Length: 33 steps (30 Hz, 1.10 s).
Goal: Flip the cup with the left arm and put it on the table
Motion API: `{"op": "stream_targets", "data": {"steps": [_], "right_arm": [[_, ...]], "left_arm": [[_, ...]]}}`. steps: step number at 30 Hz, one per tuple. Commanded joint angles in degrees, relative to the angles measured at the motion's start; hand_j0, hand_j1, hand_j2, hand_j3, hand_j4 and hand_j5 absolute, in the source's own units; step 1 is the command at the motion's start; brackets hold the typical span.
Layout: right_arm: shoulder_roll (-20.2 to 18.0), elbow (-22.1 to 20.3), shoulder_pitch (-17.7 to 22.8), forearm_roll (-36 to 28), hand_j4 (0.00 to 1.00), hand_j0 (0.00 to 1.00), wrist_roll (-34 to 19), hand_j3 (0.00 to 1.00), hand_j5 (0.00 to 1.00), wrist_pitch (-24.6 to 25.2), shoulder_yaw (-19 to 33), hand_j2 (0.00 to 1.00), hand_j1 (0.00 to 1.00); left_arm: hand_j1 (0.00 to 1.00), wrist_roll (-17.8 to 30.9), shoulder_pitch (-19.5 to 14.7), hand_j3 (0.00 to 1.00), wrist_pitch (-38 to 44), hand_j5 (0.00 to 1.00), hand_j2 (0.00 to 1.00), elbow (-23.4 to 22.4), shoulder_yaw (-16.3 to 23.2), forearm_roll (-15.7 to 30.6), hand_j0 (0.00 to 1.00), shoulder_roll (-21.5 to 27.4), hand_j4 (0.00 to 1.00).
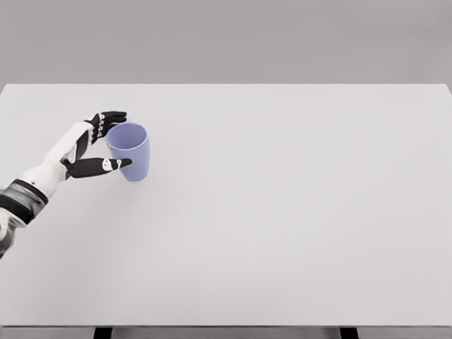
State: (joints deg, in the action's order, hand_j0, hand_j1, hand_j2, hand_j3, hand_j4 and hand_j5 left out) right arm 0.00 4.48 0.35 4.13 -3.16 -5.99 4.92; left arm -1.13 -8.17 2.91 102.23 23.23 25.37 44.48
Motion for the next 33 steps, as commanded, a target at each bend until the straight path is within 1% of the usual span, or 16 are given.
{"op": "stream_targets", "data": {"steps": [1, 4, 5, 6, 10, 11, 12, 27, 33], "right_arm": [[0.0, 0.0, 0.0, 0.0, 1.0, 1.0, 0.0, 1.0, 1.0, 0.0, 0.0, 1.0, 1.0], [0.0, 0.0, 0.0, 0.0, 1.0, 1.0, 0.0, 1.0, 1.0, 0.0, 0.0, 1.0, 1.0], [0.0, 0.0, 0.0, 0.0, 1.0, 1.0, 0.0, 1.0, 1.0, 0.0, 0.0, 1.0, 1.0], [0.0, 0.0, 0.0, 0.0, 1.0, 1.0, 0.0, 1.0, 1.0, 0.0, 0.0, 1.0, 1.0], [0.0, 0.0, 0.0, 0.0, 1.0, 1.0, 0.0, 1.0, 1.0, 0.0, 0.0, 1.0, 1.0], [0.0, 0.0, 0.0, 0.0, 1.0, 1.0, 0.0, 1.0, 1.0, 0.0, 0.0, 1.0, 1.0], [0.0, 0.0, 0.0, 0.0, 1.0, 1.0, 0.0, 1.0, 1.0, 0.0, 0.0, 1.0, 1.0], [0.0, 0.0, 0.0, 0.0, 1.0, 1.0, 0.0, 1.0, 1.0, 0.0, 0.0, 1.0, 1.0], [0.0, 0.0, 0.0, 0.0, 1.0, 1.0, 0.0, 1.0, 1.0, 0.0, 0.0, 1.0, 1.0]], "left_arm": [[0.84, 0.0, 0.0, 0.84, 0.0, 0.84, 0.84, -0.1, 0.0, -0.2, 0.84, -0.4, 0.84], [0.86, 0.0, 0.1, 0.86, 0.1, 0.86, 0.86, -0.5, 0.1, -0.3, 0.86, -0.6, 0.86], [0.91, 0.0, 0.1, 0.91, 0.1, 0.91, 0.91, -0.5, 0.1, -0.2, 0.91, -0.6, 0.91], [0.94, 0.0, 0.3, 0.94, 0.2, 0.94, 0.94, -0.5, 0.1, -0.2, 0.94, -0.6, 0.94], [0.94, 0.0, 0.6, 0.94, 0.2, 0.94, 0.94, -0.5, 0.1, -0.2, 0.94, -0.6, 0.94], [0.99, 0.0, 0.6, 0.99, 0.2, 0.99, 0.99, -0.5, 0.1, -0.2, 0.99, -0.6, 0.99], [1.0, 0.0, 0.7, 1.0, 0.3, 1.0, 1.0, -0.5, 0.1, -0.2, 1.0, -0.6, 1.0], [1.0, 0.0, 1.9, 1.0, -0.1, 1.0, 1.0, 0.8, 0.0, -0.5, 1.0, -0.3, 1.0], [1.0, 0.1, 1.9, 1.0, -0.2, 1.0, 1.0, 0.9, 0.1, -0.4, 1.0, -0.2, 1.0]]}}
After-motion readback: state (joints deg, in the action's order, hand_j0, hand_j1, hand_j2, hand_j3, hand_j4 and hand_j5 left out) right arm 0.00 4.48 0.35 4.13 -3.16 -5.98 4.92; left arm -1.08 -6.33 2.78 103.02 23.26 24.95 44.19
